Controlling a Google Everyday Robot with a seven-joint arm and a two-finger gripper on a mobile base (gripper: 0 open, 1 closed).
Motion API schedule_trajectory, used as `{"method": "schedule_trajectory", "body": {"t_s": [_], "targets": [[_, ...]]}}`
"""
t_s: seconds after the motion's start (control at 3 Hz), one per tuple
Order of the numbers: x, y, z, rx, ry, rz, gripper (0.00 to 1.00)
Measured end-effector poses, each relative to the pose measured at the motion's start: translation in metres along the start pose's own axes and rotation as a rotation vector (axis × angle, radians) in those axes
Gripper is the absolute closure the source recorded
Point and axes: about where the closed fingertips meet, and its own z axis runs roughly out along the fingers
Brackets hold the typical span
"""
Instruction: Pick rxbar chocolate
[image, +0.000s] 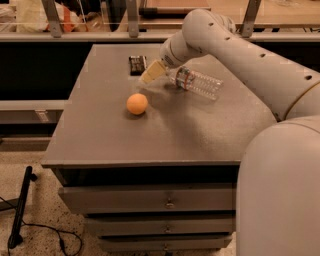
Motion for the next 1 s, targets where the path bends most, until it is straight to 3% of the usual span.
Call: {"method": "schedule_trajectory", "body": {"t_s": [0.67,1.0], "targets": [[-0.015,-0.001,0.016,-0.034,-0.149,0.128,0.00],[-0.015,-0.001,0.024,-0.073,-0.162,0.161,0.00]]}}
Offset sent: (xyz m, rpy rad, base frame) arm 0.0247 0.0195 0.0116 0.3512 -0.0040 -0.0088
